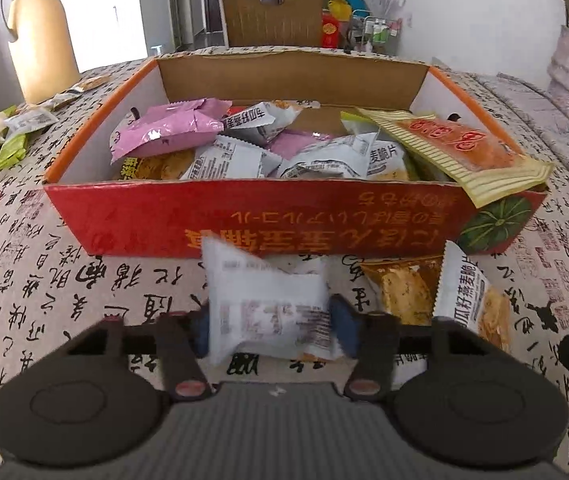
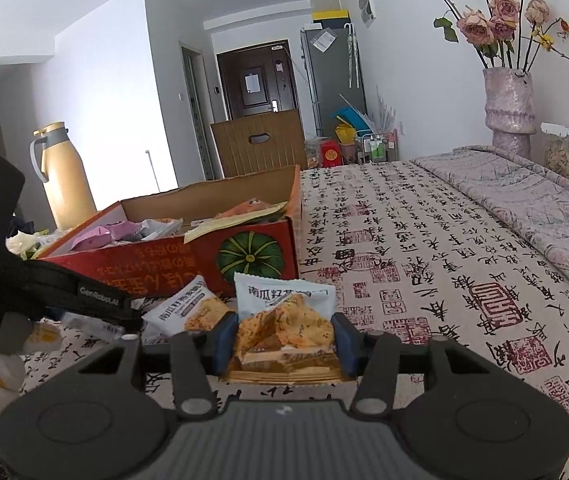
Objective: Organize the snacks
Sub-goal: 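Grasp a white packet with the left gripper while the right gripper grasps another cracker packet, then carry the white packet and the cracker packet over the open box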
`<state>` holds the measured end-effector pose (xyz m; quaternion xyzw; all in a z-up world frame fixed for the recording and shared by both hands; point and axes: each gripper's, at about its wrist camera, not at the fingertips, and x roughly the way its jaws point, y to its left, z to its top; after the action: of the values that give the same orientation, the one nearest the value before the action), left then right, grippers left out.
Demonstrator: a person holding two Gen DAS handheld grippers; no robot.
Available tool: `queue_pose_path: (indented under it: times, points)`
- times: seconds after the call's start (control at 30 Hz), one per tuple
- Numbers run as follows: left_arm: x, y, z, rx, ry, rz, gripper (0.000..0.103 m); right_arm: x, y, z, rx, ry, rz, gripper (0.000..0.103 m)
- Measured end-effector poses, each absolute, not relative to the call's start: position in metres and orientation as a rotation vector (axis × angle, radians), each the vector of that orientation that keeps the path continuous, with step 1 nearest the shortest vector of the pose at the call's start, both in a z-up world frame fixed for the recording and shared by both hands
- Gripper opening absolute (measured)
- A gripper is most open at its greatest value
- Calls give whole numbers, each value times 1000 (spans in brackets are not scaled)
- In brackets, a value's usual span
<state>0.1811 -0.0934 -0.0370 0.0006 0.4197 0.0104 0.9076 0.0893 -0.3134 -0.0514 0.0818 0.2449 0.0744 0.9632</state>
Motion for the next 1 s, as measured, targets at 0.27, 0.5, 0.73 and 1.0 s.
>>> queue_pose_path:
  times: [0.27, 0.5, 0.73, 1.0]
  points:
    - [170, -86, -34, 11, 842, -10, 21, 82, -305, -47, 152, 486, 161, 50]
    - [156, -76, -22, 3, 791, -17, 21, 77, -299, -40, 139, 473, 165, 50]
    - [140, -69, -2, 7, 717, -36, 21, 74, -291, -28, 123, 446, 178, 50]
    - [133, -65, 26, 17, 623, -55, 21, 84, -279, -8, 106, 402, 193, 50]
